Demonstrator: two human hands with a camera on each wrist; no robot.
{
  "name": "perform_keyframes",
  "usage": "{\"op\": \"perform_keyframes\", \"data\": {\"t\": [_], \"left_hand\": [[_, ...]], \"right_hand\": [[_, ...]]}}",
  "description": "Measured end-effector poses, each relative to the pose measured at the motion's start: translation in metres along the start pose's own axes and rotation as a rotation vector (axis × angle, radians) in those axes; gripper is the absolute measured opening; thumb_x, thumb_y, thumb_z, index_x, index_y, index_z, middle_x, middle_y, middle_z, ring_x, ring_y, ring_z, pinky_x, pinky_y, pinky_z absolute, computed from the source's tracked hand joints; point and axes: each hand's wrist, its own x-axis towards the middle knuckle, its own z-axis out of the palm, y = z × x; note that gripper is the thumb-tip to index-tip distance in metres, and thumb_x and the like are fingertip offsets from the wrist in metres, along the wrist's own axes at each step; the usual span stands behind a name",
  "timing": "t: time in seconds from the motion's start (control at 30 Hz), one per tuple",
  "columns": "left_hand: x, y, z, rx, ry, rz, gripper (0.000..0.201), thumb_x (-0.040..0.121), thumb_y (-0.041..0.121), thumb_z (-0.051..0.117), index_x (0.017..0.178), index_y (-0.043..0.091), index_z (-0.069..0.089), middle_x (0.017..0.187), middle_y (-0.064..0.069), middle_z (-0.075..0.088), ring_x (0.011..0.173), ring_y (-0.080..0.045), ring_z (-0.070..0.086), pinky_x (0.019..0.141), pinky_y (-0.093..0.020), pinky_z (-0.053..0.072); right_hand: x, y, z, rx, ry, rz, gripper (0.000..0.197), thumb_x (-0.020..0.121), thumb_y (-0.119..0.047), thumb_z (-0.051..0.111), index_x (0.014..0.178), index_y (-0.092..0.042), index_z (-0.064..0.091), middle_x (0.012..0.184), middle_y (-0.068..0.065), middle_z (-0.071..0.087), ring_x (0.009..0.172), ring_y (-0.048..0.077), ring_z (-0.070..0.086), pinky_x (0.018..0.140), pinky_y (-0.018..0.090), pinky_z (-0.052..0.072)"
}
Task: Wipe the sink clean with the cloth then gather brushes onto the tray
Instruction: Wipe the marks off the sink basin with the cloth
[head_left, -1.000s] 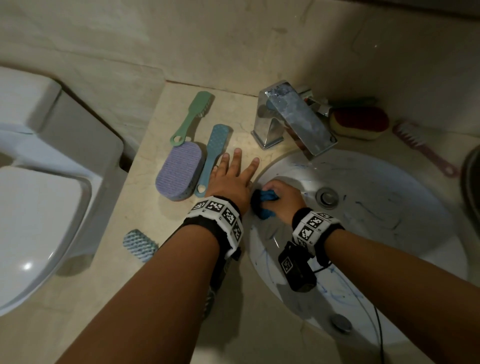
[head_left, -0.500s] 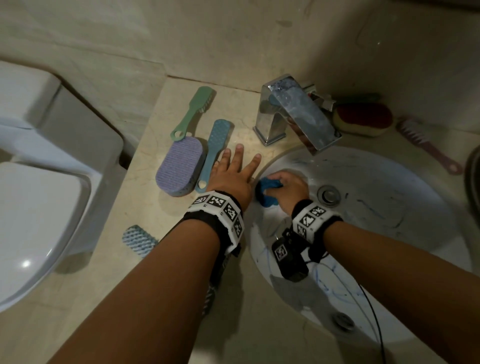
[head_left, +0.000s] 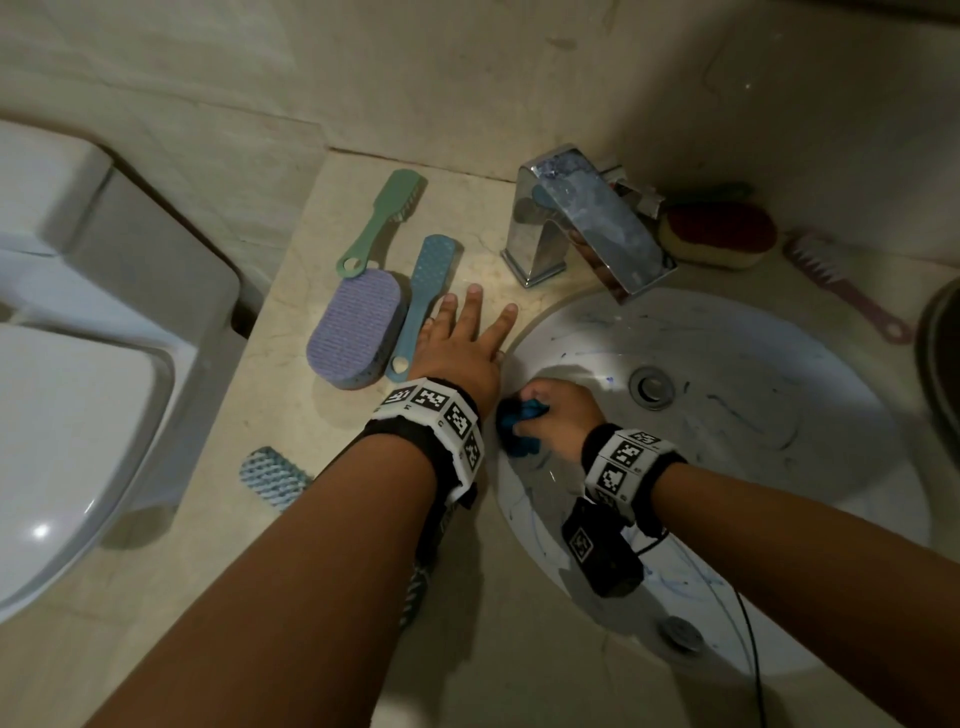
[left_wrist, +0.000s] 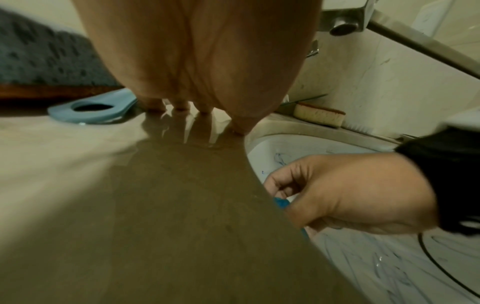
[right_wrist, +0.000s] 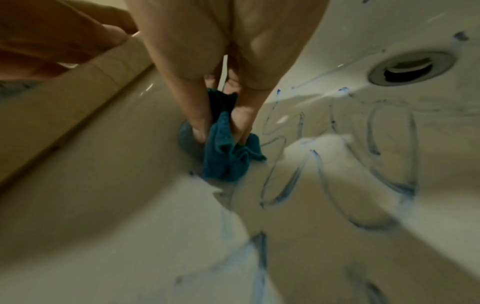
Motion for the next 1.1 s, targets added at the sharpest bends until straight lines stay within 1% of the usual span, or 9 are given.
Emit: {"op": "perform_keyframes", "data": {"t": [0.1,0.17,0.43,0.6,0.7,0.83,0.93,1.03,1.1], "left_hand": [[0.000,0.001,-0.001,0.022,-0.010,-0.009,0.055,0.102,0.036,0.020,0.148,0.038,-0.009,0.157,-0.002,-0.022,0.146,-0.028,-0.015,0.120,-0.043,-0.003],[0.000,0.001,-0.002,0.024,-0.010,-0.009,0.054,0.103,0.035,0.020,0.148,0.037,-0.010,0.157,-0.002,-0.022,0.146,-0.028,-0.015,0.120,-0.043,-0.002],[-0.001,0.001,-0.002,-0.029,-0.006,-0.008,0.054,0.103,0.035,0.021,0.148,0.039,-0.006,0.157,-0.001,-0.021,0.146,-0.027,-0.015,0.119,-0.042,-0.004],[0.000,0.002,-0.003,-0.012,-0.014,-0.018,0.054,0.103,0.036,0.022,0.148,0.039,-0.006,0.157,-0.001,-0.020,0.146,-0.027,-0.014,0.120,-0.043,-0.002],[-0.001,0.002,-0.003,-0.017,-0.011,-0.015,0.054,0.103,0.035,0.022,0.149,0.039,-0.006,0.158,-0.001,-0.020,0.146,-0.027,-0.014,0.120,-0.043,-0.002],[0.000,0.001,-0.003,-0.018,-0.012,-0.017,0.053,0.103,0.035,0.022,0.149,0.039,-0.006,0.158,-0.001,-0.020,0.146,-0.027,-0.014,0.120,-0.043,-0.003],[0.000,0.002,-0.003,-0.010,-0.015,-0.018,0.054,0.103,0.035,0.022,0.148,0.039,-0.006,0.157,-0.001,-0.020,0.146,-0.027,-0.014,0.120,-0.043,-0.002],[0.000,0.002,-0.003,0.009,-0.013,-0.023,0.054,0.103,0.035,0.022,0.148,0.039,-0.007,0.157,-0.001,-0.020,0.146,-0.027,-0.014,0.120,-0.042,-0.002],[0.001,0.002,-0.002,0.008,0.003,-0.019,0.054,0.103,0.034,0.022,0.149,0.039,-0.007,0.157,-0.002,-0.020,0.146,-0.027,-0.014,0.120,-0.043,-0.002]], "right_hand": [[0.016,-0.001,-0.004,0.106,0.139,-0.015,0.027,0.069,0.000,0.075,0.090,-0.012,0.064,0.093,0.001,0.060,0.089,0.014,0.054,0.066,0.015,0.040],[0.022,-0.002,-0.007,0.176,0.187,-0.025,0.027,0.070,0.002,0.074,0.087,-0.014,0.063,0.092,0.002,0.060,0.088,0.015,0.055,0.067,0.016,0.041],[-0.003,-0.004,-0.001,-0.111,-0.107,-0.112,0.023,0.070,0.001,0.075,0.090,-0.008,0.068,0.094,0.004,0.058,0.093,0.023,0.057,0.081,0.026,0.046],[0.017,-0.014,-0.012,0.099,0.193,-0.080,0.021,0.070,0.002,0.072,0.087,-0.009,0.067,0.091,0.002,0.060,0.088,0.016,0.056,0.077,0.020,0.040],[0.002,-0.011,-0.007,-0.022,0.038,-0.088,0.019,0.071,-0.001,0.073,0.087,-0.008,0.065,0.094,0.007,0.060,0.091,0.021,0.056,0.076,0.021,0.039],[-0.013,-0.004,-0.003,-0.315,-0.216,-0.127,0.029,0.076,-0.006,0.071,0.104,-0.006,0.067,0.109,0.011,0.061,0.102,0.024,0.057,0.081,0.019,0.041],[-0.004,-0.008,-0.005,-0.207,-0.126,-0.118,0.025,0.075,-0.004,0.071,0.099,-0.003,0.065,0.096,0.007,0.059,0.090,0.019,0.054,0.079,0.023,0.042],[0.005,-0.009,-0.006,0.062,0.062,-0.072,0.028,0.072,-0.001,0.073,0.094,-0.010,0.057,0.088,-0.002,0.054,0.086,0.013,0.048,0.065,0.019,0.038],[0.003,-0.007,-0.005,0.030,0.015,-0.101,0.029,0.073,-0.004,0.073,0.092,-0.015,0.053,0.086,-0.004,0.053,0.086,0.014,0.048,0.062,0.016,0.036]]}}
